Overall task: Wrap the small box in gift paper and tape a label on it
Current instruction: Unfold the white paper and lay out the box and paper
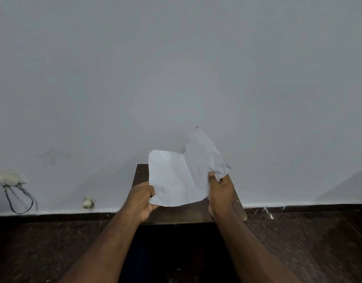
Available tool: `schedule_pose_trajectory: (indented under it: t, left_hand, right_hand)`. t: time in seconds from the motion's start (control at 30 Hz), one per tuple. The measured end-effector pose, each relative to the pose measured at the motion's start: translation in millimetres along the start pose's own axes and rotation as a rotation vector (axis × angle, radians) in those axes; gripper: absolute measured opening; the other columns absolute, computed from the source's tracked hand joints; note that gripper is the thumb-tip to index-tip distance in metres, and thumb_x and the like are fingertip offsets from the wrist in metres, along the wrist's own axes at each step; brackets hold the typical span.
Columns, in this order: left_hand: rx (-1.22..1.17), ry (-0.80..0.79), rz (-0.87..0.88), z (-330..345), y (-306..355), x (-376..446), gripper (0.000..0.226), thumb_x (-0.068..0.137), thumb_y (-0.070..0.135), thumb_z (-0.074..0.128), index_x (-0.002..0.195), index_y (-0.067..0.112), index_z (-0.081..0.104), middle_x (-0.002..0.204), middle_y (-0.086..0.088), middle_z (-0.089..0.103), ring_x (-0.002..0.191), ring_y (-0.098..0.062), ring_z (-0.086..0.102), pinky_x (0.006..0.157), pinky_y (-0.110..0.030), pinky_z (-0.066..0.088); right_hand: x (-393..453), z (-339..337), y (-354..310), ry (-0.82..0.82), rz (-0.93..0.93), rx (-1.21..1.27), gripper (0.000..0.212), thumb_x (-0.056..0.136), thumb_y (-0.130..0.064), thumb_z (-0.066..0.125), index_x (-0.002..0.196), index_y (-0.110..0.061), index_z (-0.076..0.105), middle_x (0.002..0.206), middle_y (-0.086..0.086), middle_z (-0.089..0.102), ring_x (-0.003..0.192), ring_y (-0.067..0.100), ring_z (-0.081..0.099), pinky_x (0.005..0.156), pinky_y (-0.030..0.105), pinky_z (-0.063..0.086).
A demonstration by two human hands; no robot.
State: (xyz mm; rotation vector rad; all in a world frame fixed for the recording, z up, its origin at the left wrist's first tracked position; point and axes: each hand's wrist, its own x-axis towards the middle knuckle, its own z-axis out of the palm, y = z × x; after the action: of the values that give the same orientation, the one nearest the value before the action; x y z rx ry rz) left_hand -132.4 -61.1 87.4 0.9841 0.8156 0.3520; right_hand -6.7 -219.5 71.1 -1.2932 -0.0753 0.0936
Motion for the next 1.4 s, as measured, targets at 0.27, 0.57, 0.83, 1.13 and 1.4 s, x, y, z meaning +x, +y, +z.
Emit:
schedule_pose_trajectory:
  t: [0.27,0.57,0.83,1.13,1.4]
  left_hand:
    - [0.06,0.136,0.137,-12,-1,14,0.04,0.088,-0.021,0.04,0.101,0.005,0.067,0.104,-0.01,0.072,0.09,-0.027,0.07,0.066,-0.034,0.059]
    - [0.187,0.206,0.21,-23,-15,38,0.044,0.09,-0.014,0.045,0.121,0.01,0.066,0.113,-0.006,0.071,0.101,-0.027,0.069,0.071,-0.036,0.061]
    - [0.474,0.312,0.346,-23,-23,44,0.056,0.086,-0.015,0.043,0.132,0.012,0.061,0.13,-0.007,0.068,0.118,-0.025,0.063,0.107,-0.044,0.049]
    - [0.889,0.346,0.852,-12,-23,40,0.05,0.091,-0.014,0.045,0.132,0.009,0.062,0.135,-0.004,0.06,0.128,-0.021,0.053,0.105,-0.018,0.032]
    - [1.44,-0.368,0.446,32,-35,50,0.104,0.083,0.062,0.066,0.159,0.038,-0.002,0.169,0.011,-0.004,0.156,-0.02,-0.003,0.126,-0.049,0.003]
  right_hand:
    - [11,-24,4,0.089,0.241,0.061,0.034,0.091,-0.003,0.07,0.122,-0.014,0.063,0.109,0.007,0.071,0.09,0.029,0.07,0.062,0.036,0.063]
    - [8,-19,12,0.096,0.31,0.172,0.038,0.091,0.003,0.068,0.125,-0.012,0.061,0.117,0.009,0.069,0.099,0.033,0.071,0.063,0.039,0.063]
    - [10,-17,17,0.122,0.361,0.161,0.047,0.09,0.0,0.07,0.131,-0.013,0.053,0.125,0.01,0.061,0.106,0.037,0.066,0.069,0.045,0.064]
    - [8,-15,32,0.129,0.356,0.139,0.038,0.091,0.001,0.068,0.126,-0.011,0.058,0.123,0.01,0.064,0.106,0.037,0.067,0.072,0.049,0.063]
    - [1,10,47,0.109,0.456,0.225,0.045,0.093,0.005,0.062,0.132,-0.015,0.054,0.128,0.012,0.062,0.105,0.038,0.067,0.06,0.036,0.061]
